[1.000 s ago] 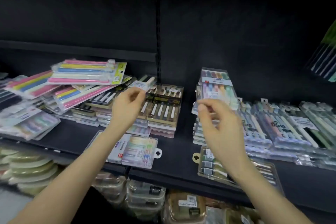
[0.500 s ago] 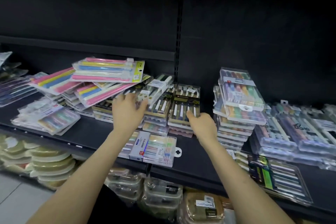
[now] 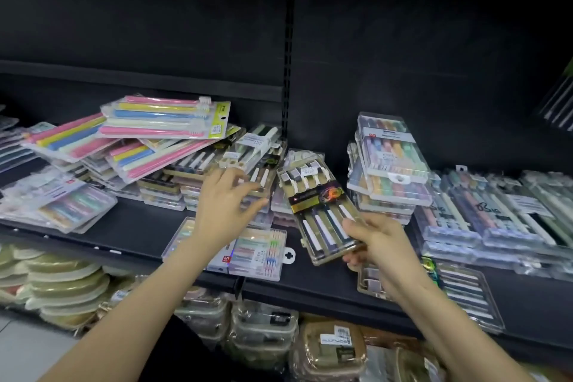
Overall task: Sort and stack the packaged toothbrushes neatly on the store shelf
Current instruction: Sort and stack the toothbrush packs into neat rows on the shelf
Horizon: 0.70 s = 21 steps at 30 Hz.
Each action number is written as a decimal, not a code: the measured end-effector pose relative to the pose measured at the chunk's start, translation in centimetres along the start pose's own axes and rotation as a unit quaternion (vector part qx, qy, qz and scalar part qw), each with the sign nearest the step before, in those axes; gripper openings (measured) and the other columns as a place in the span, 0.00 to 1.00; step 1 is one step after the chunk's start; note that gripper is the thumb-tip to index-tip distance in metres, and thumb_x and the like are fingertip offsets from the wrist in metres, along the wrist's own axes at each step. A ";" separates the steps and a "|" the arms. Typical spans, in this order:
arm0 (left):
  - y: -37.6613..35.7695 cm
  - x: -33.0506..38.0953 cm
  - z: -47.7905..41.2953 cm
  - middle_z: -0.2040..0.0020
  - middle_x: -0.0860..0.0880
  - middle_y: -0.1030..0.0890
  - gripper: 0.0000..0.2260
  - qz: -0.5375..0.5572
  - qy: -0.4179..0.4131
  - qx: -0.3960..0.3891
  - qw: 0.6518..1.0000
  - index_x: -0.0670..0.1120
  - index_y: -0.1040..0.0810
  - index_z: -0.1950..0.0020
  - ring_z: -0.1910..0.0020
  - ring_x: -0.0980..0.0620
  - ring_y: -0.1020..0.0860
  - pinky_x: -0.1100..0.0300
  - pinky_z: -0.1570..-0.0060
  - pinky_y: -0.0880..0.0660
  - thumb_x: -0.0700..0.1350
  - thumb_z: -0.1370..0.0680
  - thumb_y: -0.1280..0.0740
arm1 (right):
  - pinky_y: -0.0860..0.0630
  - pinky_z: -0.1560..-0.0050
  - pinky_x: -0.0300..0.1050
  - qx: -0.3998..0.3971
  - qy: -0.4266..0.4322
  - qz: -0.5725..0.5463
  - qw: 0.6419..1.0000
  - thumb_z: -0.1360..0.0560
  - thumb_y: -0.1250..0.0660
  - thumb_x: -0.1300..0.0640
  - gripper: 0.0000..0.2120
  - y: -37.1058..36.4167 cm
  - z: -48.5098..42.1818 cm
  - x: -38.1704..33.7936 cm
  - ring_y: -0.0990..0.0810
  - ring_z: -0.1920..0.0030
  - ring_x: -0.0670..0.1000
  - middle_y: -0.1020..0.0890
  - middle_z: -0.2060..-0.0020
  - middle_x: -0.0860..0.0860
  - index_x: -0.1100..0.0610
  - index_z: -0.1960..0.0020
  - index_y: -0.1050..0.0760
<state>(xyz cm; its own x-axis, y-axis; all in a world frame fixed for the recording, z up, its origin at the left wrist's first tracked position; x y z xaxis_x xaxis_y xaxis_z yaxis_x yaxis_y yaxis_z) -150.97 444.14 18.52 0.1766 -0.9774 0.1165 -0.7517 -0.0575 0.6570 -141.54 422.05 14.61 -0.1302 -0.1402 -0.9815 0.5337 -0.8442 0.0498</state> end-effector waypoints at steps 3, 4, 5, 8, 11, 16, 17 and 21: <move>0.5 0.9 1.9 0.58 0.44 0.21 0.18 0.085 0.056 -0.006 0.995 0.42 0.15 0.52 0.57 0.43 0.23 0.49 0.53 0.26 0.56 0.25 0.36 | 0.33 0.77 0.37 -0.031 -0.001 0.017 0.999 0.24 0.34 0.63 0.06 3.4 2.5 0.8 0.27 0.74 0.50 0.19 0.69 0.56 0.63 0.49 0.20; 0.2 1.3 2.4 0.55 0.46 0.20 0.19 0.127 0.105 -0.032 0.986 0.43 0.16 0.49 0.55 0.45 0.23 0.51 0.54 0.26 0.57 0.23 0.36 | 0.34 0.76 0.38 -0.040 -0.011 0.022 0.999 0.26 0.33 0.62 0.08 4.7 3.0 1.1 0.27 0.72 0.52 0.19 0.69 0.59 0.64 0.49 0.19; -0.5 1.8 2.9 0.52 0.48 0.20 0.20 0.177 0.157 -0.071 0.969 0.44 0.18 0.44 0.53 0.47 0.22 0.53 0.53 0.25 0.59 0.22 0.37 | 0.33 0.73 0.39 -0.049 -0.026 0.030 0.998 0.28 0.32 0.61 0.12 5.9 3.4 1.4 0.26 0.69 0.55 0.19 0.66 0.62 0.64 0.47 0.19; -3.1 4.4 4.3 0.48 0.52 0.20 0.22 0.329 0.285 -0.198 0.878 0.50 0.25 0.37 0.52 0.55 0.22 0.58 0.51 0.24 0.61 0.25 0.38 | 0.27 0.63 0.41 -0.046 -0.081 0.043 0.995 0.34 0.30 0.57 0.19 10.2 3.8 2.8 0.18 0.57 0.57 0.15 0.53 0.61 0.60 0.45 0.18; -5.6 9.8 6.0 0.51 0.57 0.20 0.17 0.348 0.243 -0.367 0.828 0.56 0.26 0.41 0.54 0.63 0.23 0.70 0.55 0.27 0.57 0.27 0.30 | 0.25 0.50 0.43 -0.006 -0.107 0.065 0.992 0.36 0.30 0.57 0.20 14.8 3.4 3.8 0.19 0.49 0.54 0.15 0.52 0.55 0.60 0.45 0.18; -7.8 16.3 6.3 0.42 0.55 0.26 0.31 0.314 0.139 -0.383 0.857 0.52 0.31 0.30 0.42 0.57 0.27 0.68 0.46 0.33 0.52 0.31 0.24 | 0.27 0.59 0.39 0.085 -0.073 0.128 0.985 0.26 0.30 0.58 0.07 20.6 1.8 4.4 0.20 0.59 0.47 0.15 0.56 0.49 0.54 0.49 0.18; -8.0 16.8 5.9 0.43 0.53 0.28 0.33 0.294 0.131 -0.364 0.874 0.50 0.33 0.28 0.43 0.56 0.29 0.69 0.47 0.35 0.52 0.30 0.25 | 0.27 0.62 0.37 0.101 -0.056 0.157 0.981 0.27 0.29 0.57 0.07 21.1 1.6 4.3 0.20 0.62 0.44 0.15 0.56 0.48 0.54 0.49 0.18; -9.2 17.3 5.1 0.42 0.46 0.29 0.29 0.240 0.140 -0.331 0.902 0.45 0.32 0.29 0.40 0.49 0.29 0.64 0.44 0.35 0.56 0.26 0.31 | 0.26 0.56 0.42 0.184 0.024 0.420 0.889 0.26 0.29 0.50 0.12 21.1 1.8 3.7 0.19 0.51 0.51 0.18 0.47 0.51 0.52 0.44 0.20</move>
<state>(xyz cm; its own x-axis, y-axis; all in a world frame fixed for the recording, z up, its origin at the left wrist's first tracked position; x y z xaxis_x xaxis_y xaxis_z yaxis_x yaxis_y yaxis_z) -144.22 426.74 10.68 0.1546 -0.7625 0.6282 -0.2564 0.5831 0.7709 -132.26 402.77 12.34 0.2249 -0.7854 -0.5766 0.1148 -0.5663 0.8161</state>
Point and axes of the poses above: each hand's wrist, its own z-axis away from the middle knuckle, its own y-axis out of the back of the hand, x = y × z, the point moved 8 cm from there along -z, towards the middle knuckle
